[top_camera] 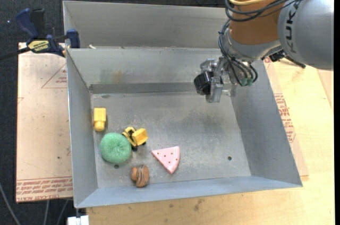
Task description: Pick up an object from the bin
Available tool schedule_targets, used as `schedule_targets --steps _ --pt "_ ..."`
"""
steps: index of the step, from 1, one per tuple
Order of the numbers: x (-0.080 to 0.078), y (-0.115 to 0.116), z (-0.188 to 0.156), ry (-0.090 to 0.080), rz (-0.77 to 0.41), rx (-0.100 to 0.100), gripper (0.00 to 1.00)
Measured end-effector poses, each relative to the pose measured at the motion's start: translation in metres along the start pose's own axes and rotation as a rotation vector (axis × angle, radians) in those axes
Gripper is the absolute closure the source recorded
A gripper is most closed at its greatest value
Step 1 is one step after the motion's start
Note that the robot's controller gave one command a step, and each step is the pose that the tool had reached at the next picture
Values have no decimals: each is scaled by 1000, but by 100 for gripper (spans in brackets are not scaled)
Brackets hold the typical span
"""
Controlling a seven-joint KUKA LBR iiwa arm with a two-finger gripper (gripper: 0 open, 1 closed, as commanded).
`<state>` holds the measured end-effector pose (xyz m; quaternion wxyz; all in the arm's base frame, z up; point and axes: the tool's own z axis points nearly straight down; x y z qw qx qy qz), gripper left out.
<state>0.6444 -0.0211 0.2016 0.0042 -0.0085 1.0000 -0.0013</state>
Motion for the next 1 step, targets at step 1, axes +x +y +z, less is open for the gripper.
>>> schedule_targets --steps 1 --pt "-2 36 28 6 -255 -7 0"
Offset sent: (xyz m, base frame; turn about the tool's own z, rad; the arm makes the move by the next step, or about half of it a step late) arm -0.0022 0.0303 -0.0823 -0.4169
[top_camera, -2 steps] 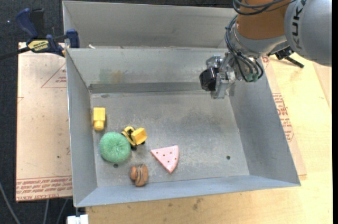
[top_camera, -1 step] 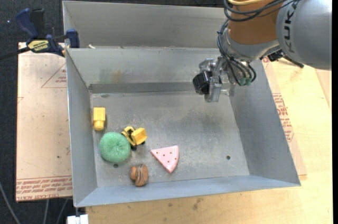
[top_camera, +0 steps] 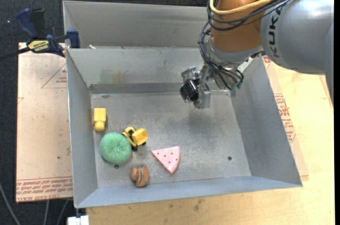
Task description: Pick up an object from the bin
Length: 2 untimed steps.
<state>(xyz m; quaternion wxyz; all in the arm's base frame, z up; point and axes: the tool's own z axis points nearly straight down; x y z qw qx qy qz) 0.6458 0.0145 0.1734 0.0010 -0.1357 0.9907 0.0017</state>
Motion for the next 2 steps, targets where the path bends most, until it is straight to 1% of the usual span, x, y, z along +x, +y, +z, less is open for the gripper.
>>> schedule_targets --steps 1,2 --pt "-1 -2 11 -5 -112 3 0" --pt "12 1 78 -3 -131 3 0"
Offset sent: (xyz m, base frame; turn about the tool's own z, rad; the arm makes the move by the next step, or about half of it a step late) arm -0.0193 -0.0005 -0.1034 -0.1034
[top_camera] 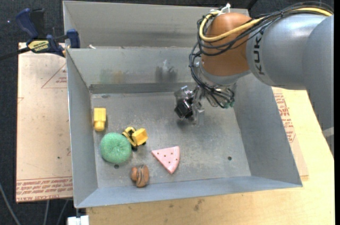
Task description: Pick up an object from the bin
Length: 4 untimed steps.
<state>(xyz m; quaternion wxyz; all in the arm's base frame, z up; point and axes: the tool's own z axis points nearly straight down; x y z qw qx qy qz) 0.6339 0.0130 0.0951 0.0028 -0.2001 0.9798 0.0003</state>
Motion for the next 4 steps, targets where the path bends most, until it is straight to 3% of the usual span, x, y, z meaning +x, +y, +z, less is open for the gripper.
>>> schedule_targets --steps 1,2,3,4 --pt "23 -75 -43 2 -10 0 100" --pt "23 -75 -43 2 -10 -1 100" --pt "38 -79 -36 0 -184 0 100" --pt "36 -118 -40 2 -459 -2 100"
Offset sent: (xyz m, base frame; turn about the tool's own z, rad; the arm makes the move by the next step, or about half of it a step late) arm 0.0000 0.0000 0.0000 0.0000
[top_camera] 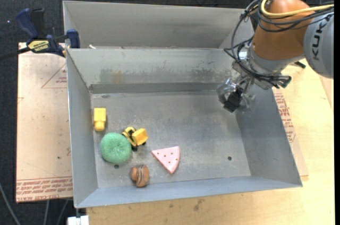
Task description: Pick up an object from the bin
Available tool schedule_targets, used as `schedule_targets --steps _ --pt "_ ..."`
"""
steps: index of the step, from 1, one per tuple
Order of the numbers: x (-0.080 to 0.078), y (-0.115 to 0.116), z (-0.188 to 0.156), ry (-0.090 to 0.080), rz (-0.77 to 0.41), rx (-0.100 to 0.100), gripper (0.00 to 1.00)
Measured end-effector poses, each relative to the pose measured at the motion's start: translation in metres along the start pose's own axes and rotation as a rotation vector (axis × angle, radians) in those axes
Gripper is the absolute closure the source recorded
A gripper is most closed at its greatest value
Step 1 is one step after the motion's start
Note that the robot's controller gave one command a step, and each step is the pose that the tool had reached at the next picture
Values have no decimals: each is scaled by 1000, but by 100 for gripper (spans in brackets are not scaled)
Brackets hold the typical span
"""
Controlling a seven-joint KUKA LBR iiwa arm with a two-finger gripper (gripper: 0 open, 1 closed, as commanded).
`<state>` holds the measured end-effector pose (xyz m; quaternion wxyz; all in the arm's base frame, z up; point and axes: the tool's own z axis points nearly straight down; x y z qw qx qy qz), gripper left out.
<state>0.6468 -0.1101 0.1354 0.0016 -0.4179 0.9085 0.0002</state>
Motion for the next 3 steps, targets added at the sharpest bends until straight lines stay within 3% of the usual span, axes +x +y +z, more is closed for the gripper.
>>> schedule_targets --steps 1,2,3 --pt "5 -12 1 0 -93 2 100" --pt "47 10 -23 1 -287 -4 100" --pt "62 28 2 1 -464 2 100"
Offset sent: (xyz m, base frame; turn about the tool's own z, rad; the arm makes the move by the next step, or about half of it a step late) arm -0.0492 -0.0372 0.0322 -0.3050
